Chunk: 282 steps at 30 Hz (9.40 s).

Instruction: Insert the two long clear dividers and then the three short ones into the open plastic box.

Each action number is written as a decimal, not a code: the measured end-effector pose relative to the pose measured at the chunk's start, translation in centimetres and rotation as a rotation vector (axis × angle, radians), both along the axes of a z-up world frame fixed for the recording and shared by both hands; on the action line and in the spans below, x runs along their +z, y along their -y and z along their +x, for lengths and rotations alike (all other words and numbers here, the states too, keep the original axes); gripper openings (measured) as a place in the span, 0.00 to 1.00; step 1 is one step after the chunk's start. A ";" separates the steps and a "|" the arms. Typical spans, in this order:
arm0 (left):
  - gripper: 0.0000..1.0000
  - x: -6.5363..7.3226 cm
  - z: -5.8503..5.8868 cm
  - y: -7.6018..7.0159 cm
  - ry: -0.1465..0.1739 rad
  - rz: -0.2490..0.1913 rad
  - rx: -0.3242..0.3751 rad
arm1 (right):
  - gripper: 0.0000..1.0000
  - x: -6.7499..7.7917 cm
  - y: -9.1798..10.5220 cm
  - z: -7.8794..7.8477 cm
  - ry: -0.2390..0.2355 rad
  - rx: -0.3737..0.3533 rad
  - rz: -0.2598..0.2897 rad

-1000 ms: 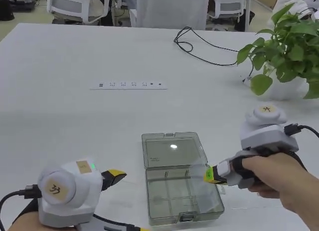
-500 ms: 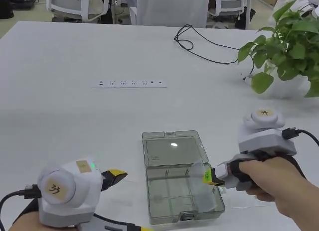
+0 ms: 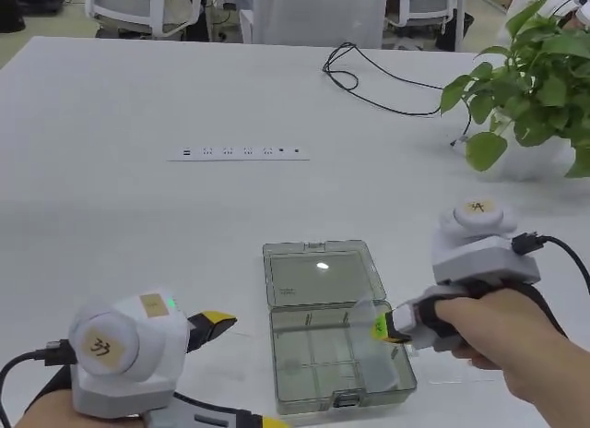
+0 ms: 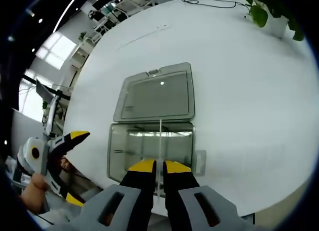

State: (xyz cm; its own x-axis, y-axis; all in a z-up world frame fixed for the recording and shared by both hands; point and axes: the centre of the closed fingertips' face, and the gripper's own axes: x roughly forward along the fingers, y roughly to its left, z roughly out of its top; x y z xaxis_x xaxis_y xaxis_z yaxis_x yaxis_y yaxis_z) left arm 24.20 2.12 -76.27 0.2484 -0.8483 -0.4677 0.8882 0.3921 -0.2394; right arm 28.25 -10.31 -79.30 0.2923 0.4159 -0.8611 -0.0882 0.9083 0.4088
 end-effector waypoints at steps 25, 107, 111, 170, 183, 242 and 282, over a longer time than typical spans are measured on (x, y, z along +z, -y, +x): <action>0.97 -0.1 0.0 -0.1 -0.011 -0.003 0.010 | 0.07 0.4 -0.3 0.0 0.015 0.038 -0.018; 0.97 -0.4 0.2 -0.6 -0.018 0.013 0.024 | 0.10 -2.2 -1.9 0.0 0.075 0.148 0.032; 0.97 -0.4 0.2 -0.6 -0.017 0.014 0.029 | 0.11 -1.0 -2.0 0.4 0.120 0.123 0.090; 0.67 -6.8 1.6 -5.3 -0.251 0.400 0.438 | 0.84 4.9 6.6 -3.9 0.697 0.708 0.164; 0.50 -8.8 1.2 -5.6 -0.236 0.578 0.450 | 0.82 4.9 7.1 -4.0 0.714 0.678 0.175; 0.30 -3.9 2.7 -7.2 -0.326 0.302 0.599 | 0.75 6.7 4.3 -4.4 0.676 0.563 0.217; 0.30 4.8 2.3 3.4 -0.274 -0.110 0.445 | 0.10 10.0 -7.4 -1.0 0.493 0.156 0.423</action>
State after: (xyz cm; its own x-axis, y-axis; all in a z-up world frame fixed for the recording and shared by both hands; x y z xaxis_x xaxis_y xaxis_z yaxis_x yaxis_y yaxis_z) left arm 26.45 -1.27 -71.47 0.4764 -0.7365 -0.4802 0.5407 0.6761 -0.5005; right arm 27.22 -2.89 -69.35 0.5188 0.7577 -0.3959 -0.4732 0.6402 0.6051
